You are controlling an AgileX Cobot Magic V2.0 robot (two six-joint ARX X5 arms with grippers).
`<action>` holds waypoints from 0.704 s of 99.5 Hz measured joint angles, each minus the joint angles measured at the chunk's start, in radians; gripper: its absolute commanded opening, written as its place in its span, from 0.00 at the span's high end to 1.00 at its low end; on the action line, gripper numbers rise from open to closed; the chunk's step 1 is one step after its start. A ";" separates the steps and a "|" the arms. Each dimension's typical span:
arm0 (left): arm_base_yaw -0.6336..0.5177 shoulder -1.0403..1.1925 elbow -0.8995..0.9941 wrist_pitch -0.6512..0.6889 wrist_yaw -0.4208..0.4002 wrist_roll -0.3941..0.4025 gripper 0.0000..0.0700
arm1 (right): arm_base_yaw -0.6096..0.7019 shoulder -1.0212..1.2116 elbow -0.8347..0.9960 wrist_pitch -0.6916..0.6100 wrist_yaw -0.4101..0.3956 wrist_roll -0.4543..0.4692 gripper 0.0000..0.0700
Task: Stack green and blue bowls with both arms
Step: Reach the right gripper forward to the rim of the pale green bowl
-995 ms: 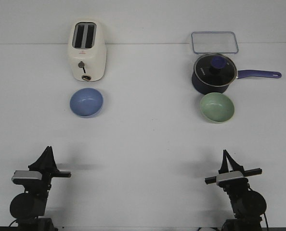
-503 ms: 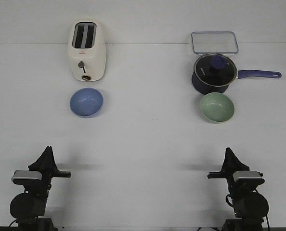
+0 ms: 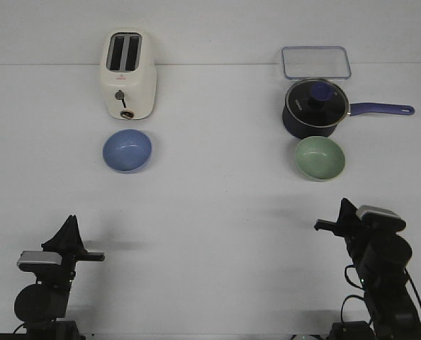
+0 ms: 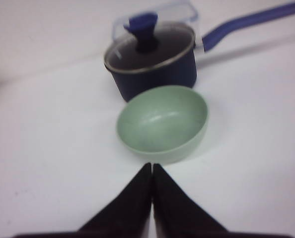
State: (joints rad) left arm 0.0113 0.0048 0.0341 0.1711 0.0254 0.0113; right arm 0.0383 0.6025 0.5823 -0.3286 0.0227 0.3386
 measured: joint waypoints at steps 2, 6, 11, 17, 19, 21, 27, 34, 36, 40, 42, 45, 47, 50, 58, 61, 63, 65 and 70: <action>0.000 0.000 0.000 0.000 0.000 0.000 0.98 | 0.000 0.032 0.023 -0.011 0.000 -0.004 0.69; 0.000 0.000 0.000 0.000 0.000 0.000 0.98 | 0.000 0.097 0.069 -0.032 0.000 -0.018 0.59; 0.000 0.000 0.000 0.000 0.000 0.000 0.98 | 0.000 0.175 0.121 -0.049 0.001 -0.035 0.52; 0.000 0.000 0.000 0.000 0.000 0.000 0.98 | -0.006 0.268 0.175 -0.055 0.000 -0.057 0.44; 0.000 0.000 0.000 0.000 0.000 0.000 0.98 | -0.009 0.295 0.193 -0.057 0.000 -0.064 0.41; 0.000 0.000 0.000 0.000 0.000 0.000 0.98 | -0.014 0.325 0.211 -0.058 0.001 -0.072 0.38; 0.000 0.000 0.000 0.000 0.000 0.000 0.98 | -0.035 0.407 0.267 -0.066 0.000 -0.085 0.32; 0.000 0.000 0.000 0.000 0.000 0.000 0.98 | -0.068 0.503 0.338 -0.080 0.000 -0.095 0.30; 0.000 0.000 0.000 0.000 0.000 0.000 0.98 | -0.077 0.529 0.358 -0.085 0.000 -0.097 0.30; 0.000 0.000 0.000 0.000 0.000 0.000 0.98 | -0.095 0.583 0.395 -0.092 0.000 -0.103 0.30; 0.000 0.000 0.000 0.000 0.000 0.000 0.98 | -0.103 0.608 0.413 -0.095 0.000 -0.107 0.30; 0.000 0.000 0.000 0.000 0.000 0.000 0.98 | -0.115 0.648 0.438 -0.098 0.000 -0.113 0.30; 0.000 0.000 0.000 0.000 0.000 0.000 0.98 | -0.122 0.673 0.454 -0.099 0.000 -0.119 0.30; 0.000 0.000 0.000 0.000 0.000 0.000 0.98 | -0.133 0.712 0.476 -0.101 0.000 -0.127 0.30; 0.000 0.000 0.000 0.000 0.000 0.000 0.98 | -0.155 0.810 0.531 -0.103 -0.005 -0.148 0.30; 0.000 0.000 0.000 0.000 0.000 0.000 0.98 | -0.162 0.845 0.551 -0.108 -0.013 -0.154 0.30; 0.000 0.000 0.000 0.000 0.000 0.000 0.98 | -0.166 0.867 0.563 -0.109 -0.019 -0.158 0.30; 0.000 0.000 0.000 0.000 0.000 0.000 0.98 | -0.169 0.888 0.575 -0.111 -0.023 -0.160 0.30; 0.000 0.000 0.000 0.000 0.000 0.000 0.98 | -0.173 0.940 0.602 -0.115 -0.026 -0.165 0.30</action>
State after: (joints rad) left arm 0.0113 0.0048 0.0341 0.1711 0.0254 0.0113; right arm -0.1349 1.5425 1.1839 -0.4435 -0.0036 0.1734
